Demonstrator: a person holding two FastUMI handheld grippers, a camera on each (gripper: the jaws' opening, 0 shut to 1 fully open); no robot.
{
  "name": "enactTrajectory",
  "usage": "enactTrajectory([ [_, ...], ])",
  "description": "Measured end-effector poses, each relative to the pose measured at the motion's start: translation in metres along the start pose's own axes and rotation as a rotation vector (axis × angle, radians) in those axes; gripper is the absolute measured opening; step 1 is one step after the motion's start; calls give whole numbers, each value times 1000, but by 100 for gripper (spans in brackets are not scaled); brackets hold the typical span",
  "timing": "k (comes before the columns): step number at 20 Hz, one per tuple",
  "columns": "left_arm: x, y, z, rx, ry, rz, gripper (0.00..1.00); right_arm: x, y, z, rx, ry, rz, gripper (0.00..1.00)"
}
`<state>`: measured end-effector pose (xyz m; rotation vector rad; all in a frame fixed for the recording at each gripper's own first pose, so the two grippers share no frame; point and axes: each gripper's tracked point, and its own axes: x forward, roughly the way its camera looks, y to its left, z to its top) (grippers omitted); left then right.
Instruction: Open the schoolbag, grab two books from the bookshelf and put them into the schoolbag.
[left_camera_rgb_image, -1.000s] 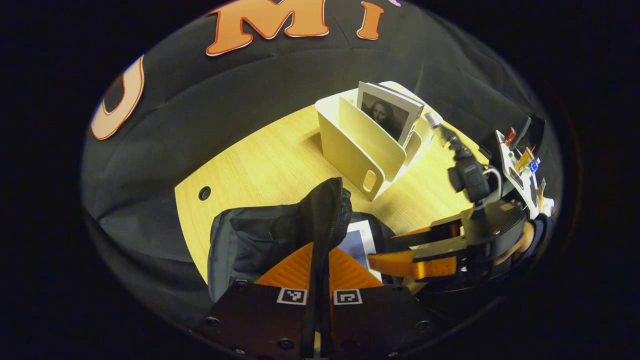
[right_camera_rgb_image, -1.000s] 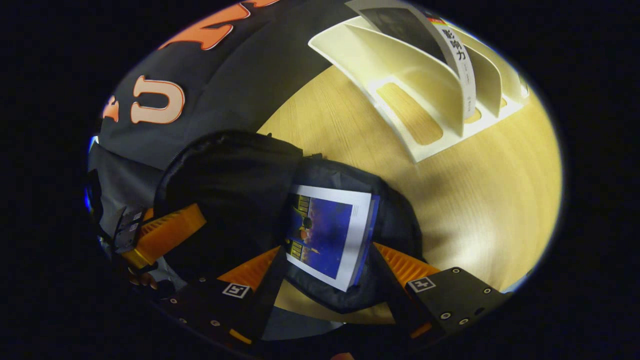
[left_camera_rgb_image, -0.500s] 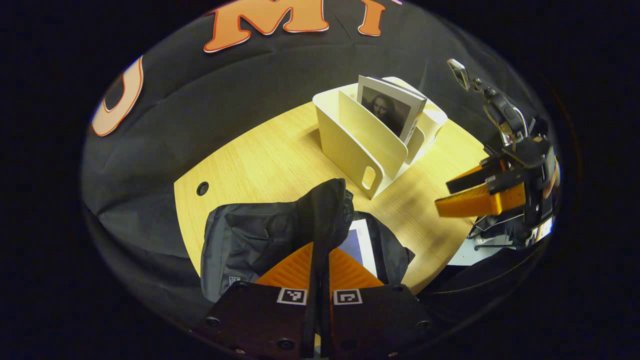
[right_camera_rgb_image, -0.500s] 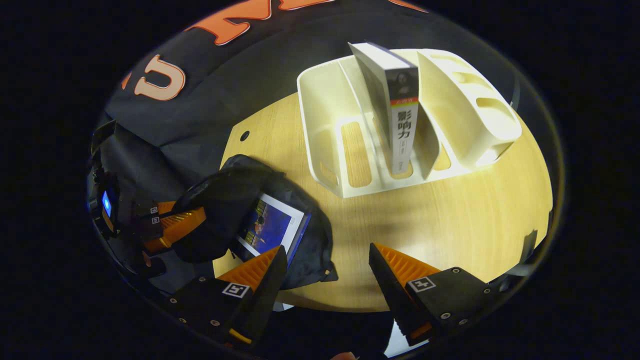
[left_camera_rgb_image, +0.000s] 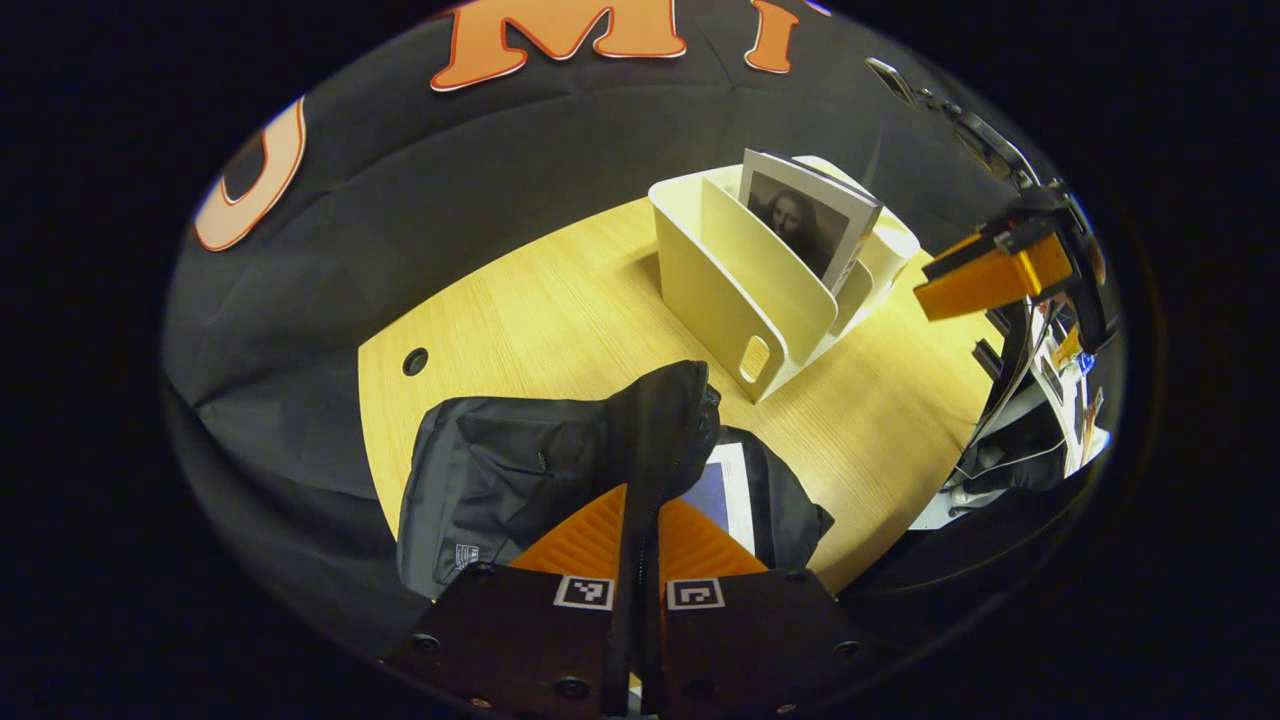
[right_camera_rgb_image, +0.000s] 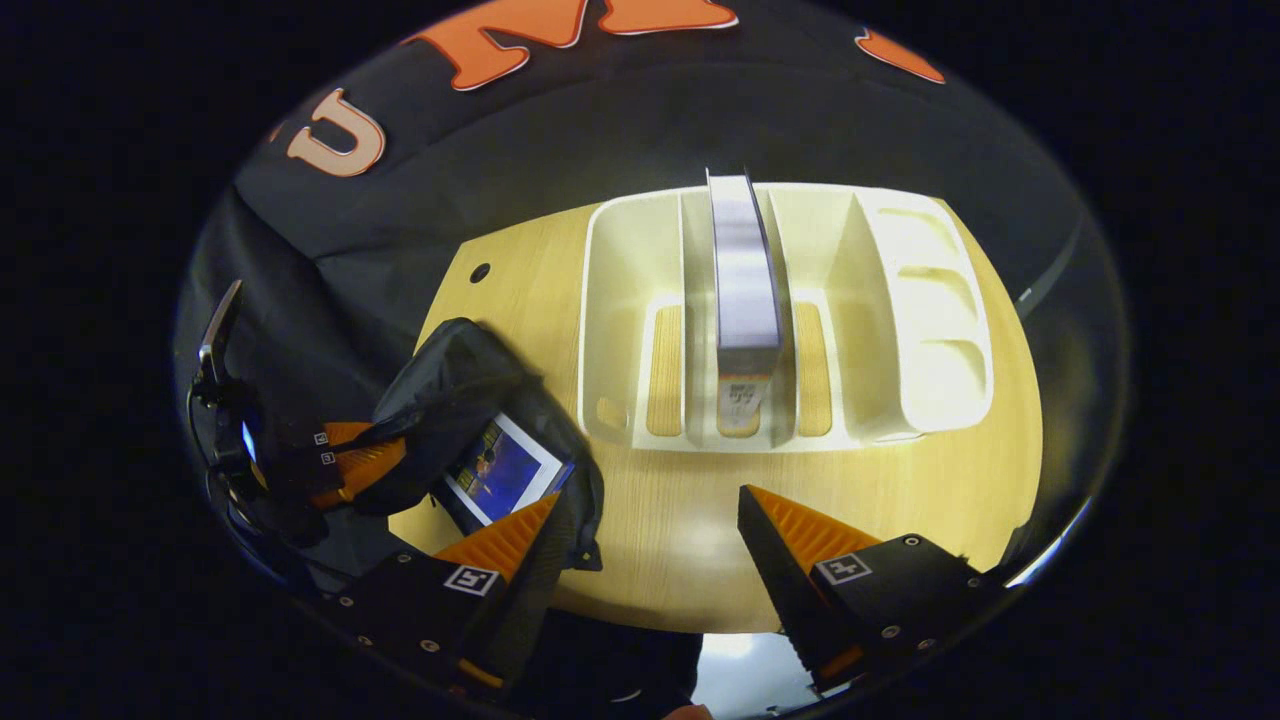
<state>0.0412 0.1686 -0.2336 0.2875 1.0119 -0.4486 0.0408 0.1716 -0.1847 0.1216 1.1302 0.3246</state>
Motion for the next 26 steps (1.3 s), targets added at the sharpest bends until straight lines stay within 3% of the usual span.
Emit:
enactTrajectory([
  [10, 8, 10, 1, -28, 32, 49, 5, 15, -28, 99, -53, 25, 0, 99],
  [18, 11, 9, 1, -68, 56, 86, 5, 56, -41, 123, -49, 118, 1, 98],
  [21, 11, 9, 0, -81, 56, 95, 5, 70, -45, 123, -47, 143, -16, 83],
  [22, 11, 8, 1, -89, 57, 94, 5, 74, -47, 122, -47, 148, -31, 66],
  [23, 10, 7, 1, -98, 57, 91, 5, 75, -49, 121, -44, 153, -50, 59],
  [24, 10, 6, 0, -108, 58, 87, 5, 76, -50, 121, -40, 155, -65, 71],
  [25, 9, 6, 0, -115, 57, 87, 5, 76, -52, 119, -34, 157, -76, 57],
  [26, 9, 6, 0, -120, 56, 88, 5, 75, -54, 119, -32, 155, -91, 52],
])
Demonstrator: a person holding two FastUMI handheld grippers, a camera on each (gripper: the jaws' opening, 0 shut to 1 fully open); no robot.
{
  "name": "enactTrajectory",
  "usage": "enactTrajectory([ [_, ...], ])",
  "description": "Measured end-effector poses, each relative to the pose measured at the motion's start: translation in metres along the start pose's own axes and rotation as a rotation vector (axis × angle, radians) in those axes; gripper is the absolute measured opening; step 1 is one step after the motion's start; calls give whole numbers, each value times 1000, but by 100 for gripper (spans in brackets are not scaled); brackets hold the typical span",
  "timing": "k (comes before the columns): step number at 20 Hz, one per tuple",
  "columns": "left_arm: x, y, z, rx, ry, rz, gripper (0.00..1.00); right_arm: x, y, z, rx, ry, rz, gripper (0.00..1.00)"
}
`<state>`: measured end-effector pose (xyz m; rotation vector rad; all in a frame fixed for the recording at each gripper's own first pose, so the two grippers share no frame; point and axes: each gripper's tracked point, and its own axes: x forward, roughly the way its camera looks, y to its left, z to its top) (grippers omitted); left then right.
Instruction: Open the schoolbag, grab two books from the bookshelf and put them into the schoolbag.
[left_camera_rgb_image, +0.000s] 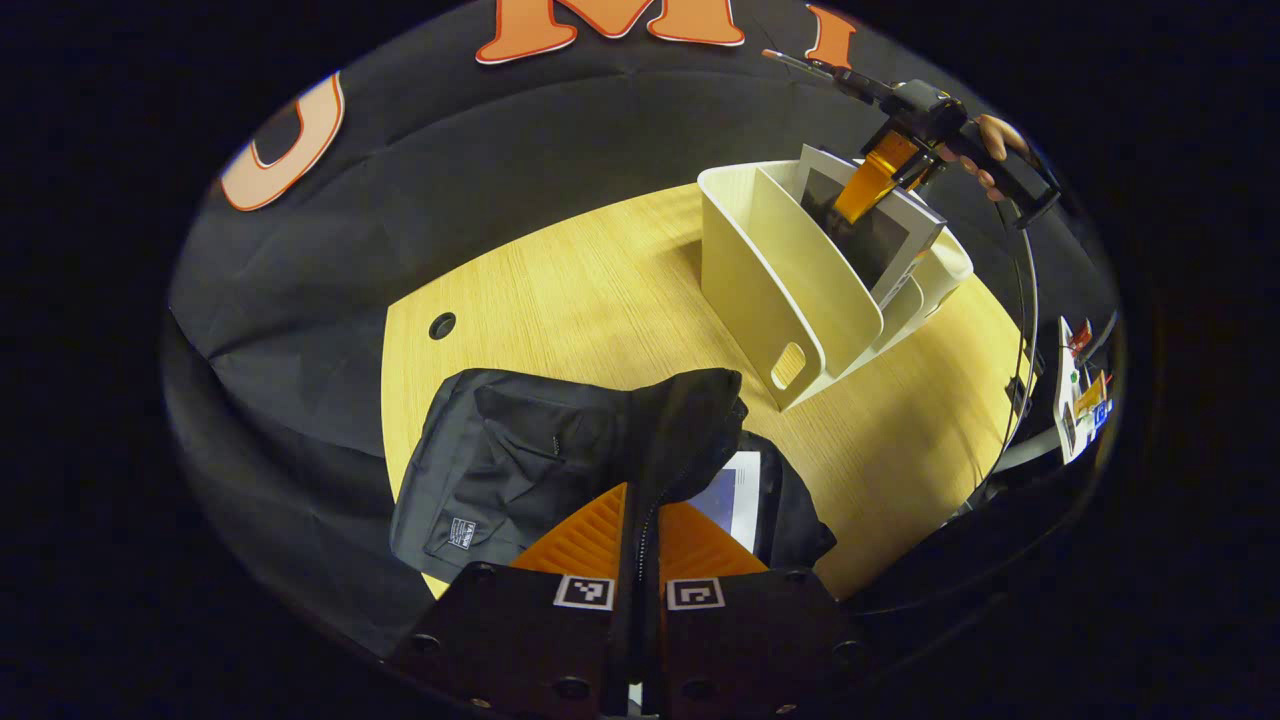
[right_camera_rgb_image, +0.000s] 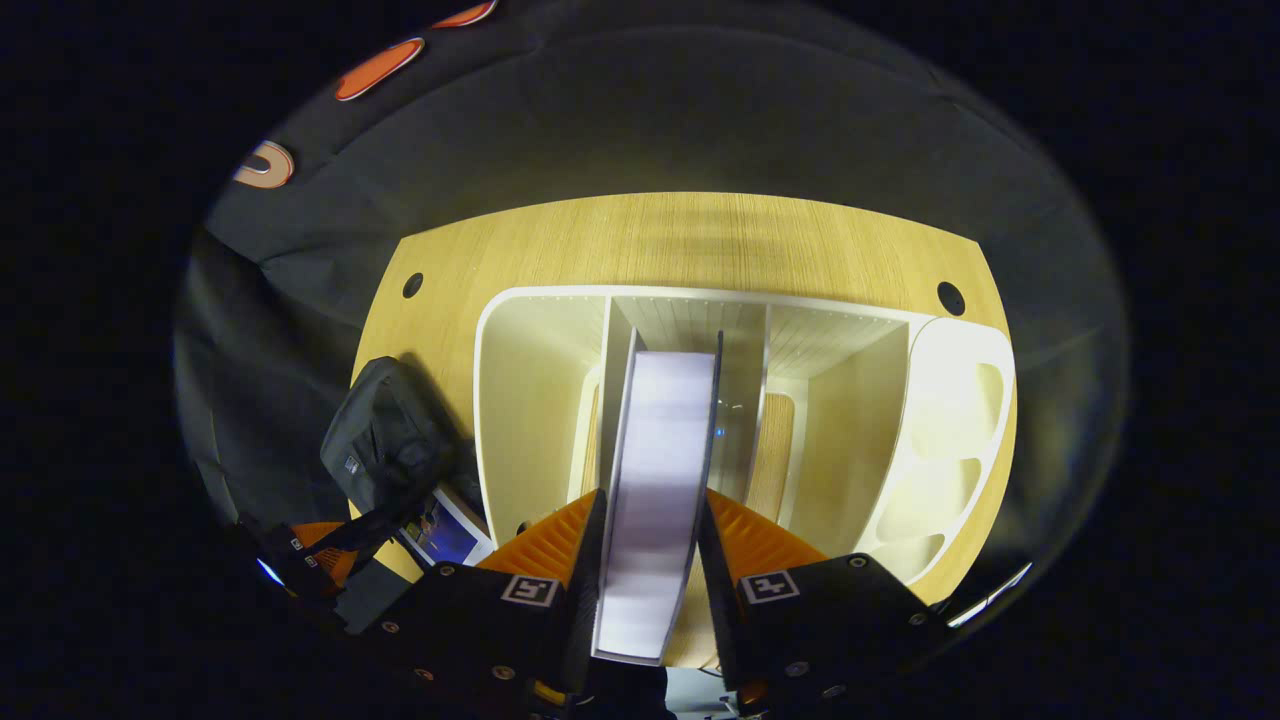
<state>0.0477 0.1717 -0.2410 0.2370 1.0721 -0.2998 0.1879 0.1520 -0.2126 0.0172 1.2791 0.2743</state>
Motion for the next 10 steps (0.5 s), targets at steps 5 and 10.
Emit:
enactTrajectory([
  [5, 0, 2, 0, 11, -18, -10, 5, -9, -8, -11, 39, -14, -70, 37],
  [10, -2, 6, 1, 42, -43, -53, 5, -30, 1, -42, 52, -33, -97, 35],
])
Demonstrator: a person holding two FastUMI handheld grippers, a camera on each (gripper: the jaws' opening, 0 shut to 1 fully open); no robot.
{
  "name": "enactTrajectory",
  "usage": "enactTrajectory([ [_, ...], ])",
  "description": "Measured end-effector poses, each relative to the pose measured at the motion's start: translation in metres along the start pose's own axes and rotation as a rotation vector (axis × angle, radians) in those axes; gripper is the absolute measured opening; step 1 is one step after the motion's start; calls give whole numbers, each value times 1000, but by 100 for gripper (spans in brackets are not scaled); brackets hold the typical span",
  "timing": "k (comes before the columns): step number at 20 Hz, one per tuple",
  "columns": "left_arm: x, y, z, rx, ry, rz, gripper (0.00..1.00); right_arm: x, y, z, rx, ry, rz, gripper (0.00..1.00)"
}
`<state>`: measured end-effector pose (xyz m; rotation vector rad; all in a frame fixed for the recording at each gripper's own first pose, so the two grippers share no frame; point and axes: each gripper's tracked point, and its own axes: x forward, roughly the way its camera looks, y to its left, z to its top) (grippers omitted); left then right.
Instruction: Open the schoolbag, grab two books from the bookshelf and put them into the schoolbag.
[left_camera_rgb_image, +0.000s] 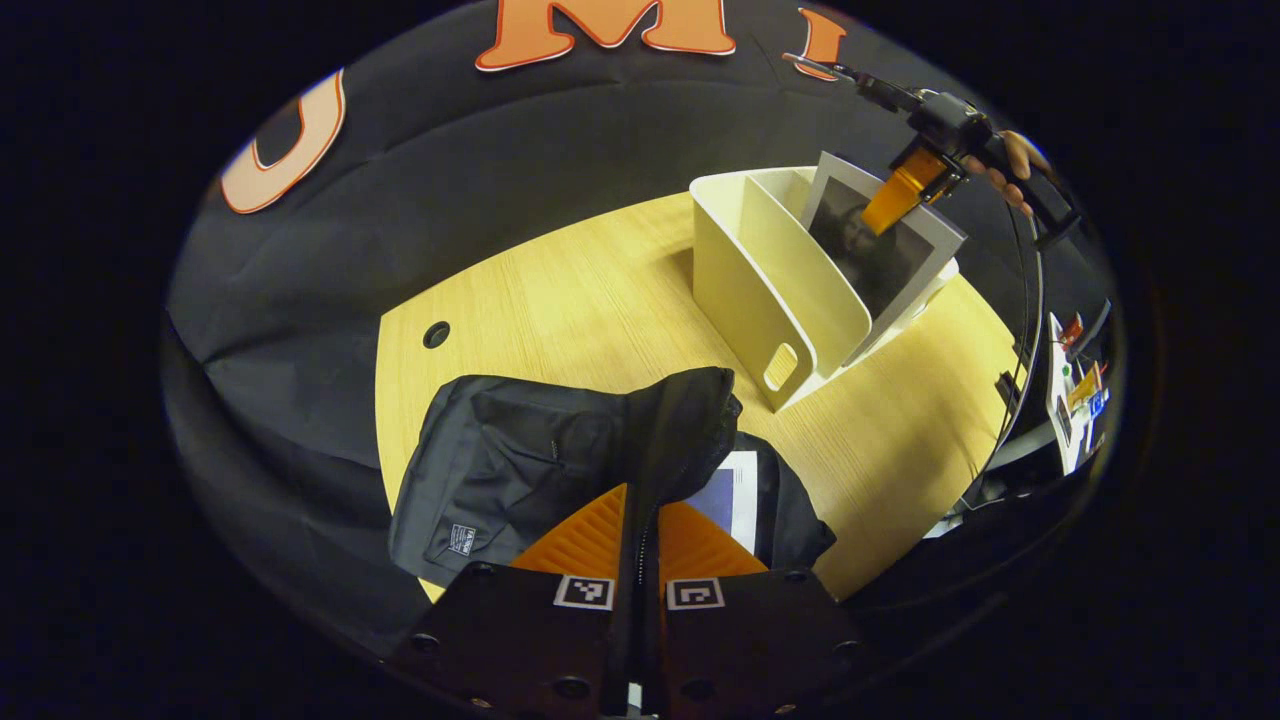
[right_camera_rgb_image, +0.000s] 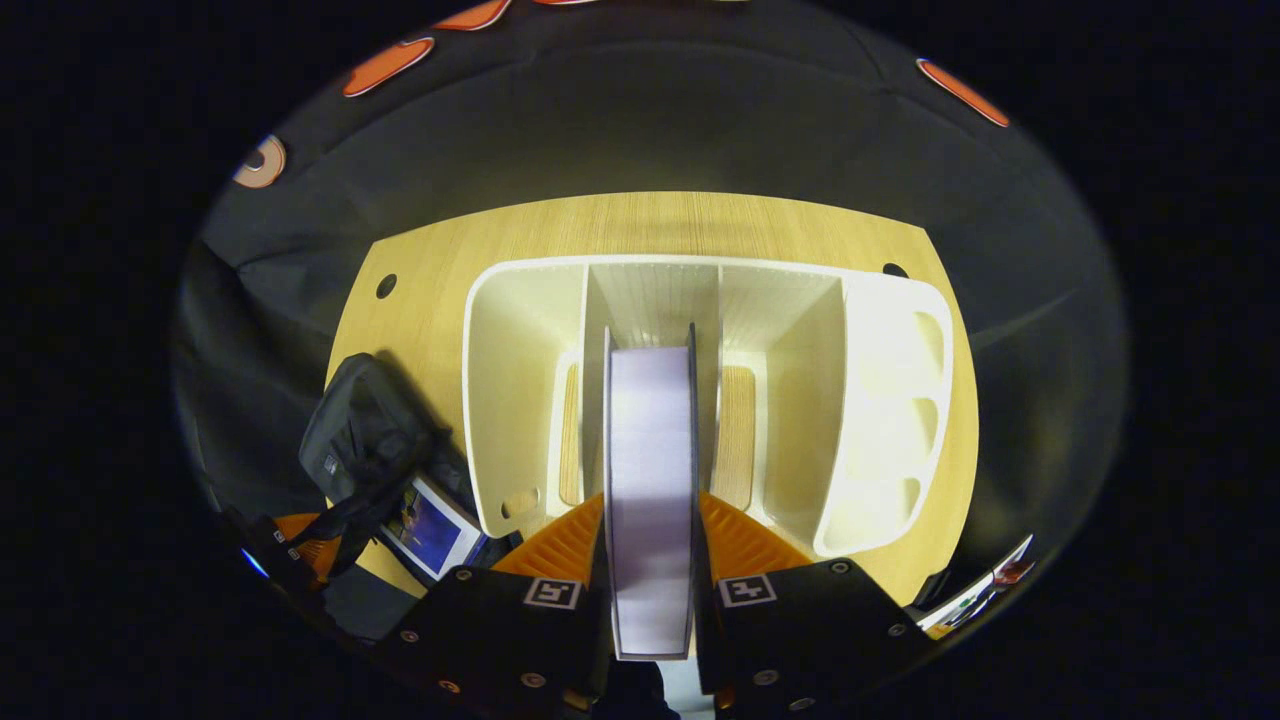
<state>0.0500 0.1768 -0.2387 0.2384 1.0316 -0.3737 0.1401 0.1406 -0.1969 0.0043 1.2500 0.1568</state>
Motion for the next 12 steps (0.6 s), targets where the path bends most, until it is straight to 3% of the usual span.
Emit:
enactTrajectory([
  [12, -4, 9, -10, 142, -30, -106, 5, -53, 14, -105, 245, -49, 2, 35],
])
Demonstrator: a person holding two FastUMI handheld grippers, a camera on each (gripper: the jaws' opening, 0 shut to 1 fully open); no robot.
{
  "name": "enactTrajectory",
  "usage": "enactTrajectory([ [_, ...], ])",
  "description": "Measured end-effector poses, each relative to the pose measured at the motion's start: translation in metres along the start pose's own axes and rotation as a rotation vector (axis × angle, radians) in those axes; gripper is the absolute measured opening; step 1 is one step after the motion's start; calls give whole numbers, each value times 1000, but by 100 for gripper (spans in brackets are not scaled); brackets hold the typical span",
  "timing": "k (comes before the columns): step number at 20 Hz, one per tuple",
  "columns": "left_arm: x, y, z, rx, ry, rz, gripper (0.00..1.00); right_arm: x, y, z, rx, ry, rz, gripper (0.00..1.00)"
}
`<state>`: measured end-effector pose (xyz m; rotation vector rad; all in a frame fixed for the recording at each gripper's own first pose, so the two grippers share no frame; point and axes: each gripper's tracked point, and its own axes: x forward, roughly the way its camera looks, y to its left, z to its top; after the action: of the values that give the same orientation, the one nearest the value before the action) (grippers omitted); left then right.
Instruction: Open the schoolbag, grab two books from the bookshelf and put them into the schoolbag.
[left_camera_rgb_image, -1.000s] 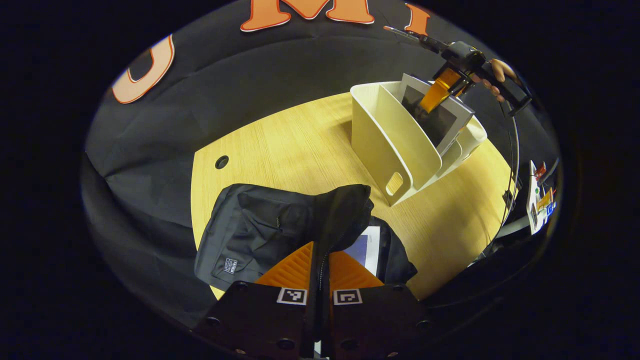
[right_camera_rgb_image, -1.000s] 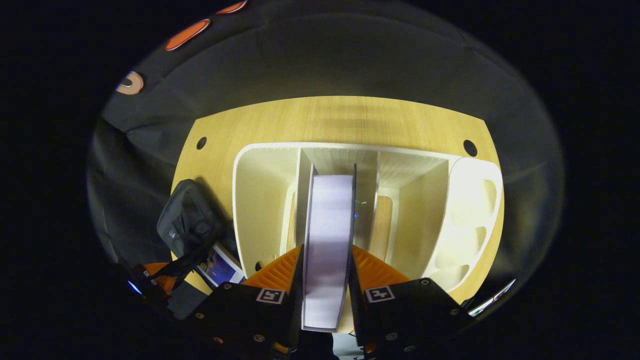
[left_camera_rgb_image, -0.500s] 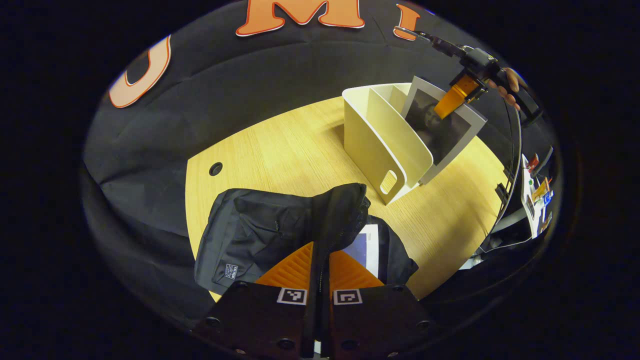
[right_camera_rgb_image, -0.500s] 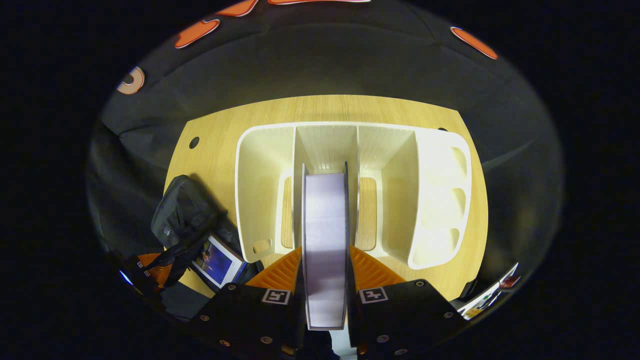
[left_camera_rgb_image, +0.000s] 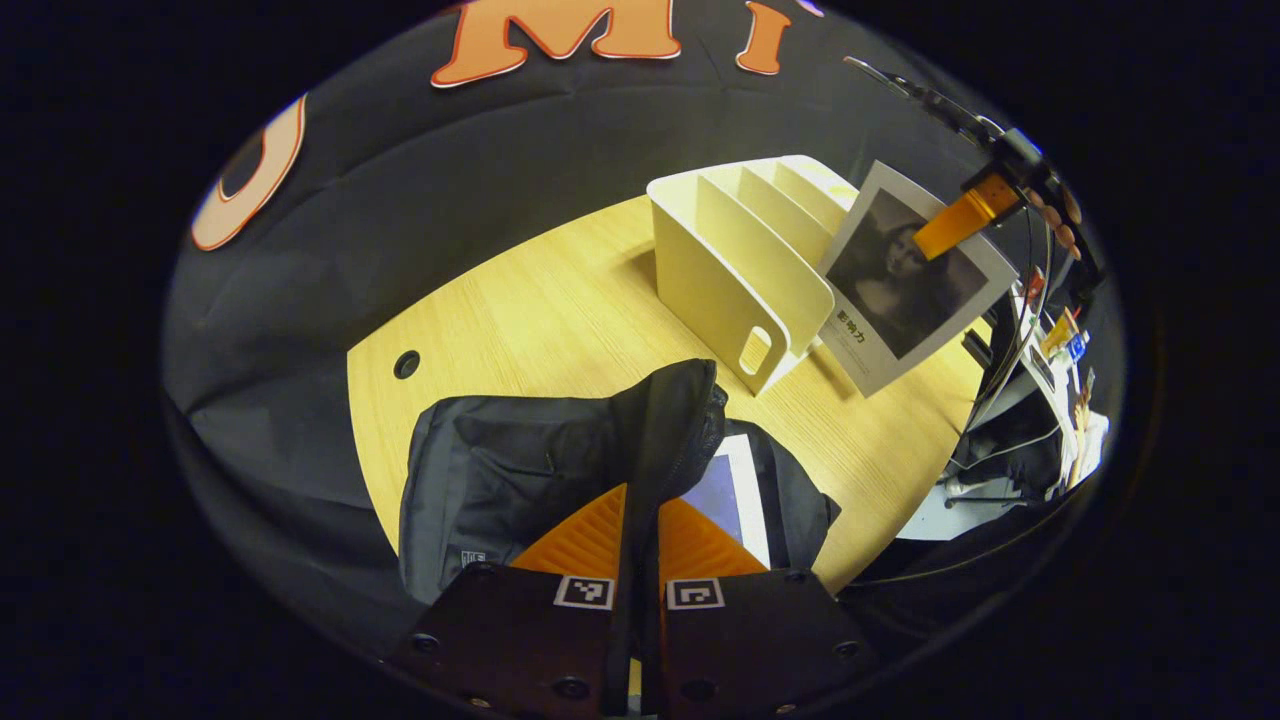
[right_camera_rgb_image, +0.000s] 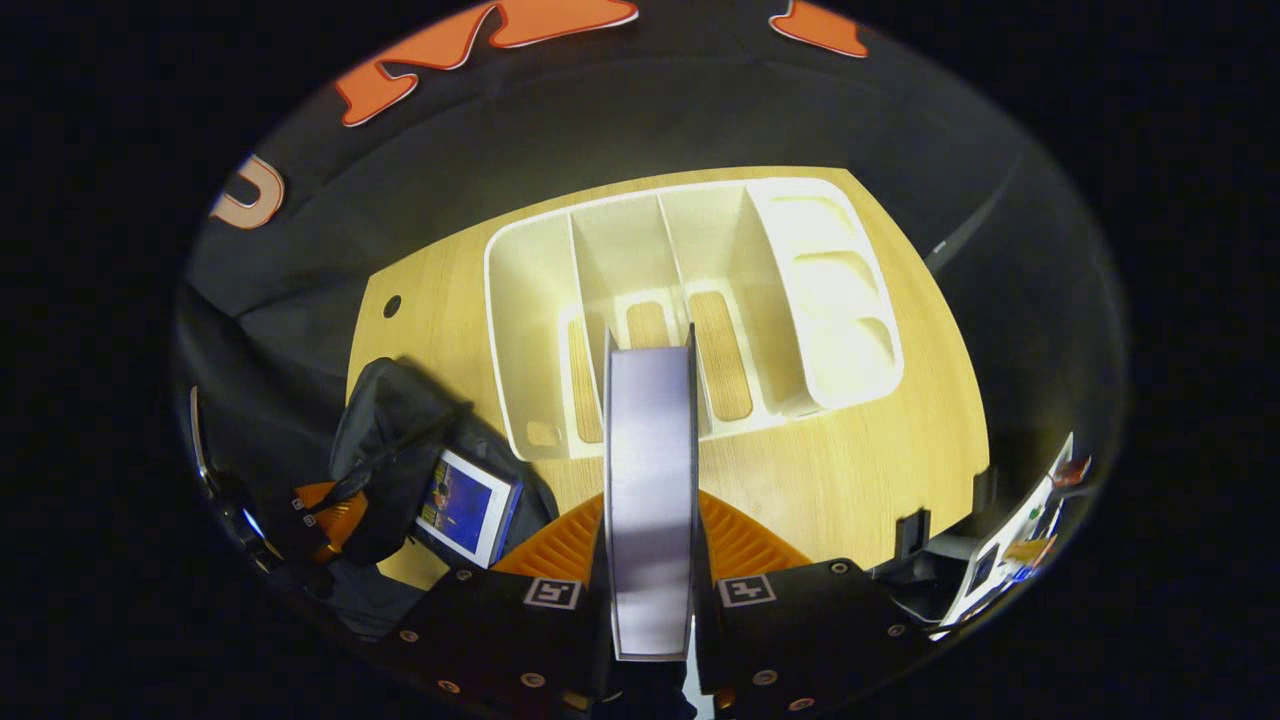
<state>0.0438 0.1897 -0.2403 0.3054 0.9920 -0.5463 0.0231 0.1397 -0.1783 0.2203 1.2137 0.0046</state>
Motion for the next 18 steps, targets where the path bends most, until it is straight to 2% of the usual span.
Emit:
enactTrajectory([
  [7, -2, 4, 0, 62, -17, -43, 5, -23, 5, -55, 163, -43, 41, 35],
  [11, -2, 5, -2, 86, -26, -67, 5, -31, 35, -75, 308, -86, 163, 35],
  [18, -7, 9, 0, 118, -39, -85, 5, -39, 83, -108, 354, -109, 293, 35],
])
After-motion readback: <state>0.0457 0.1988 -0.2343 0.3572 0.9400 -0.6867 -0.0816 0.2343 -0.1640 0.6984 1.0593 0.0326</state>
